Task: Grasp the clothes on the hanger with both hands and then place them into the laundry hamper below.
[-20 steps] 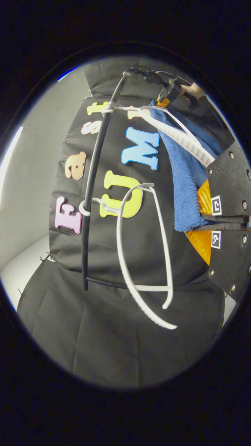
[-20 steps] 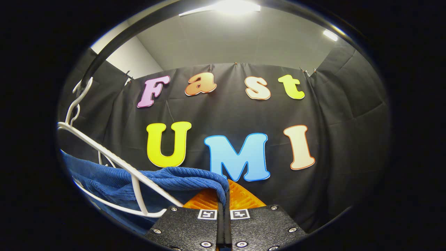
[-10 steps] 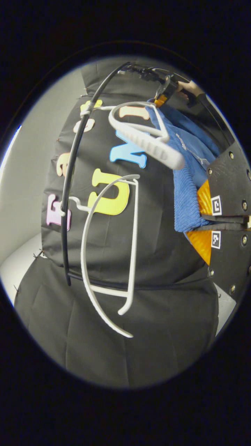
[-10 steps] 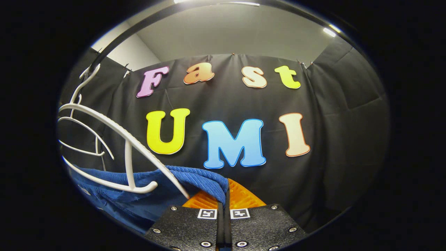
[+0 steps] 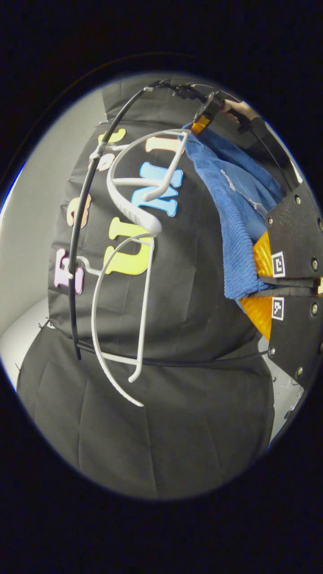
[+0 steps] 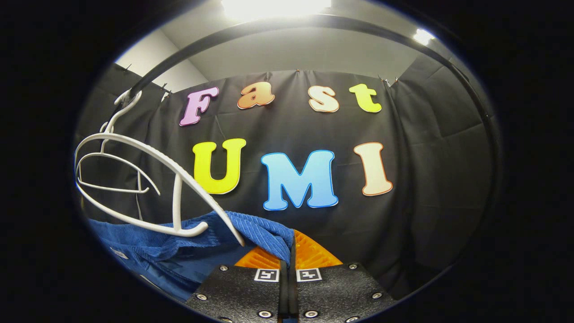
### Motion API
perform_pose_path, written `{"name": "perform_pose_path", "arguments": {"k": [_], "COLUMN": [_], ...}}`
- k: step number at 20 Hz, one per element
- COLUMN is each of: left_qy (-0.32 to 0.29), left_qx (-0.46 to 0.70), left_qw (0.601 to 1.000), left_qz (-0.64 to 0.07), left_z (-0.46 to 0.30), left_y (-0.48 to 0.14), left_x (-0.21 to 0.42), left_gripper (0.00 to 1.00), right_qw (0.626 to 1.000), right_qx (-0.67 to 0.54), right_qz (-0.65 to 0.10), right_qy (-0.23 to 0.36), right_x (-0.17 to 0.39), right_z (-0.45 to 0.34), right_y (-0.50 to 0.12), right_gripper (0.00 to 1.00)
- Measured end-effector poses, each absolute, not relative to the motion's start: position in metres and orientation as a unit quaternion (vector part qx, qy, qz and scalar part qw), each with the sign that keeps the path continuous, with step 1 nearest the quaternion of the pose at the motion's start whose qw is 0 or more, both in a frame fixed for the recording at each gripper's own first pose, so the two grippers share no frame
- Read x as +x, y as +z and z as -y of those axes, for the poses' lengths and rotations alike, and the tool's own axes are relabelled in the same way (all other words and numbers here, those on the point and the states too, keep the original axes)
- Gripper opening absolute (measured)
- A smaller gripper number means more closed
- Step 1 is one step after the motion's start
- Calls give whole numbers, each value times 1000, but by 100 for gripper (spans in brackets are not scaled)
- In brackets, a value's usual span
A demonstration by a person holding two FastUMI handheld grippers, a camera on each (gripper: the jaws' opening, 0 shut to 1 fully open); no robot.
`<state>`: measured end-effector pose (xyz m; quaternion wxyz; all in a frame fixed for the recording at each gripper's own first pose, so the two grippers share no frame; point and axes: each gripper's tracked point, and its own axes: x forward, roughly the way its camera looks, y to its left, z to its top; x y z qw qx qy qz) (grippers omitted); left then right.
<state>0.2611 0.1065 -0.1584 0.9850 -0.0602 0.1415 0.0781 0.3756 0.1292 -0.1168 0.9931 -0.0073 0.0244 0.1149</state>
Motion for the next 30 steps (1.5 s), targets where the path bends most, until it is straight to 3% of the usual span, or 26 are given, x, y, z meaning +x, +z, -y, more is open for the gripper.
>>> {"name": "perform_pose_path", "arguments": {"k": [8, 15, 24, 30], "left_qy": [66, 24, -68, -137], "left_qx": [-74, -73, -52, -40], "left_qw": [981, 983, 984, 978], "left_qz": [-168, -169, -154, -155], "left_z": [-103, -100, -93, -72], "left_y": [-189, -178, -154, -152], "left_x": [241, 243, 231, 220], "left_gripper": [0, 1, 1, 1], "right_qw": [993, 991, 992, 988], "right_qx": [-34, -74, -85, -87], "right_qz": [-63, -89, -88, -114], "right_qy": [95, 73, 42, 55], "right_x": [334, 256, 144, 90], "right_z": [-112, -100, -120, -147], "right_y": [-145, -138, -84, -93], "right_gripper": [0, 0, 0, 0]}}
